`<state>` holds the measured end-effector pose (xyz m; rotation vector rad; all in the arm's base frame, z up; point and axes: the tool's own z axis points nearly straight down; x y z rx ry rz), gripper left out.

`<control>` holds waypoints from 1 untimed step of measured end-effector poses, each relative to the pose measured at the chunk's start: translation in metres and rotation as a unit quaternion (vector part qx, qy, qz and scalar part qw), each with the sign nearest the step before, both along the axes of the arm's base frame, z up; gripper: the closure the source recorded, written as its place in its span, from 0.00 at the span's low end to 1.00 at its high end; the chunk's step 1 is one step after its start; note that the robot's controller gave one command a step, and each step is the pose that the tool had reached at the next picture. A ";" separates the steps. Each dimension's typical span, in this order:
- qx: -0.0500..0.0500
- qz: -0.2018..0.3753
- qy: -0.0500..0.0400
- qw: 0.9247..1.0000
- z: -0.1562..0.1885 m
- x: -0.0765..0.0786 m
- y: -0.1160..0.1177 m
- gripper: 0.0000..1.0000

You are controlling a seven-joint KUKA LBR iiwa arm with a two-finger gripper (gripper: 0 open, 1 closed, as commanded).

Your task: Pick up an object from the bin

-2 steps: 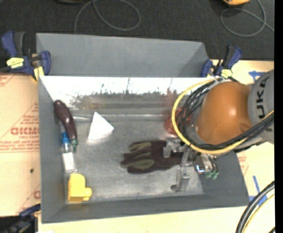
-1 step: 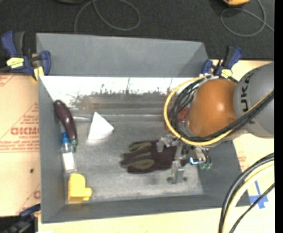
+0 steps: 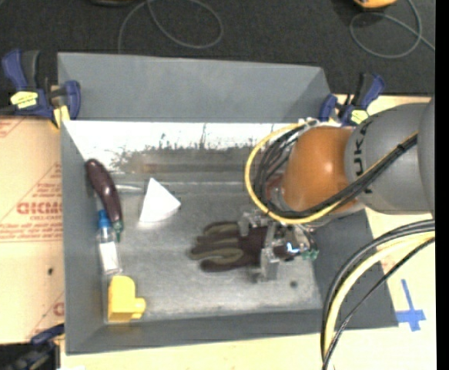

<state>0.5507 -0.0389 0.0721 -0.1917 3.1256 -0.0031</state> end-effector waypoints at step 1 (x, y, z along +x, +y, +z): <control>0.001 -0.030 0.000 1.000 -0.001 -0.001 -0.009 0.00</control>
Offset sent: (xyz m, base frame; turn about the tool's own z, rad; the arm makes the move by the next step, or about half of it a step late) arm 0.0000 0.0000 0.0000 0.0000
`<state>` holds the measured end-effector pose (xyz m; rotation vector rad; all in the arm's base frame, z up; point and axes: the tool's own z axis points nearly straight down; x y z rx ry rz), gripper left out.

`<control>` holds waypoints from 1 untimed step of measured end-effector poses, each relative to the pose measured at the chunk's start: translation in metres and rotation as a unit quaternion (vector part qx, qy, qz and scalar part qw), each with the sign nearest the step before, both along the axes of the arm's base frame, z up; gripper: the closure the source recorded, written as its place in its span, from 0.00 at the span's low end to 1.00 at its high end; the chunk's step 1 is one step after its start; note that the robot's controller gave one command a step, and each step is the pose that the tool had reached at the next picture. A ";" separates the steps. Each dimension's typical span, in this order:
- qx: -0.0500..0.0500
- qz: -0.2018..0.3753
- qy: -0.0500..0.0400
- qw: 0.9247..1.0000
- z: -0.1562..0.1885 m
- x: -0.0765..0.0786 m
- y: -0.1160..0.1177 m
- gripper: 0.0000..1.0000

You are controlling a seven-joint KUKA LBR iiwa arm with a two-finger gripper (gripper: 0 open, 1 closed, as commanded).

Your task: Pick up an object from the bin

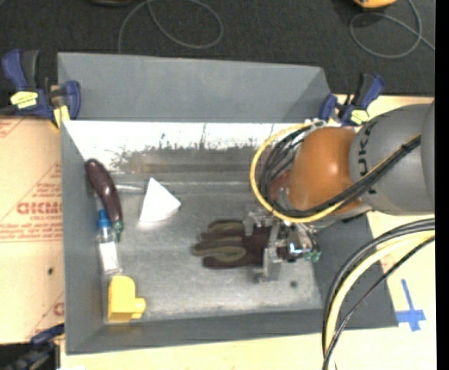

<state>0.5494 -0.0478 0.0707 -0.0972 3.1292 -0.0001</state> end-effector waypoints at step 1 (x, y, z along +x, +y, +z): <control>-0.002 0.013 -0.001 1.000 0.001 0.000 0.002 0.00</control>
Offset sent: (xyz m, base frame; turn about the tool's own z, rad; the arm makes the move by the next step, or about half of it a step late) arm 0.0000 0.0000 0.0000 0.0000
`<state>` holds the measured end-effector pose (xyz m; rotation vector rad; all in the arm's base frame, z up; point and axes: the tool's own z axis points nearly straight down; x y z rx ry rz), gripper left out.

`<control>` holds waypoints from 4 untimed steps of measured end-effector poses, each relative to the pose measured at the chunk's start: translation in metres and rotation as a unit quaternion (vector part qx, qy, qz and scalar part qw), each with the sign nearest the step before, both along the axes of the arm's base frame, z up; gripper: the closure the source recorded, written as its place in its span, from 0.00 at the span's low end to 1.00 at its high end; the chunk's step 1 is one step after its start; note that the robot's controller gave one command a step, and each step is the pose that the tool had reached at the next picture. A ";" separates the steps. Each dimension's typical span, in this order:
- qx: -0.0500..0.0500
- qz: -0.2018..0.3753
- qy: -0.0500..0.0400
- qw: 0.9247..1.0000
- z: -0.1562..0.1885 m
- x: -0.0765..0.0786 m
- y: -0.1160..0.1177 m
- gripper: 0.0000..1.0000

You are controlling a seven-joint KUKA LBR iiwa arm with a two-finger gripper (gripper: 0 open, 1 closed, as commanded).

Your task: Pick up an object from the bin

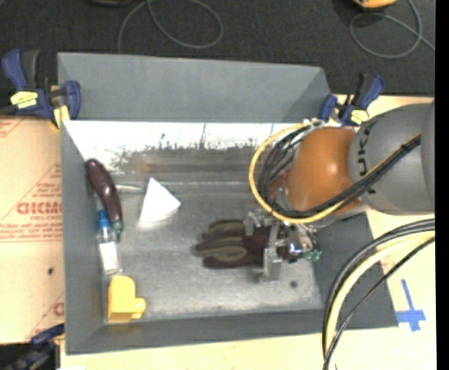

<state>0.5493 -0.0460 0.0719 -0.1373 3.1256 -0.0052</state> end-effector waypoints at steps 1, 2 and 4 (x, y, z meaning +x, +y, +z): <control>0.002 -0.009 -0.002 1.000 0.001 0.002 0.000 1.00; 0.002 -0.010 -0.002 1.000 0.001 0.002 -0.001 1.00; 0.002 -0.010 0.000 1.000 0.023 0.000 -0.001 1.00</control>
Offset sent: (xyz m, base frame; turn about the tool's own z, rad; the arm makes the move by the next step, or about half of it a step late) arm 0.0000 0.0000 0.0000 0.0000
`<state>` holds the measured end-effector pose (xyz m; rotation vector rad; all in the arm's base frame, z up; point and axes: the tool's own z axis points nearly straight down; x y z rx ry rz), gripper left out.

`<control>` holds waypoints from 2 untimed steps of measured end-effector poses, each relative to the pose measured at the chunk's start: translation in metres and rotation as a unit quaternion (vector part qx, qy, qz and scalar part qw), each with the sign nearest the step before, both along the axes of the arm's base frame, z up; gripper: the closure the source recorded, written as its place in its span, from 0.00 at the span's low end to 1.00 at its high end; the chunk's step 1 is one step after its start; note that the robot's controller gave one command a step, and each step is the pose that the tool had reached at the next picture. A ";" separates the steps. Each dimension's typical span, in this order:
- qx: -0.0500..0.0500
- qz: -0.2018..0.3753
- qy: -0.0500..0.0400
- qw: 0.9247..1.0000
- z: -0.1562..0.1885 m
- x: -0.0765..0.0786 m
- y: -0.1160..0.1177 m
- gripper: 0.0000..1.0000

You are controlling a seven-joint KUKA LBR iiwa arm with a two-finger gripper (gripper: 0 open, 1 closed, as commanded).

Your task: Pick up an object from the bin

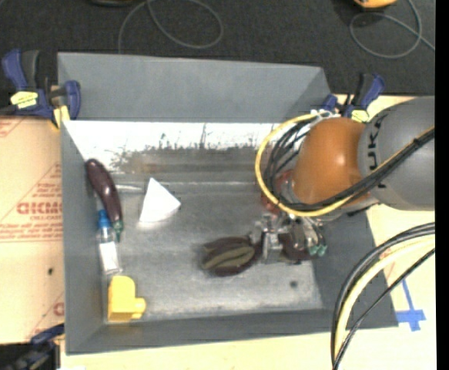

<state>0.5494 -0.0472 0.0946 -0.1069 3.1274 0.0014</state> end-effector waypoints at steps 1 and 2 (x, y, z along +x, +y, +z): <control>-0.001 0.000 -0.004 1.000 0.012 0.002 0.000 1.00; -0.001 0.000 -0.002 1.000 0.022 0.001 -0.001 1.00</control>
Offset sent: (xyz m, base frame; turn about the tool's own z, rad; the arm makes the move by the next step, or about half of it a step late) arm -0.0001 0.0001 0.0546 0.0000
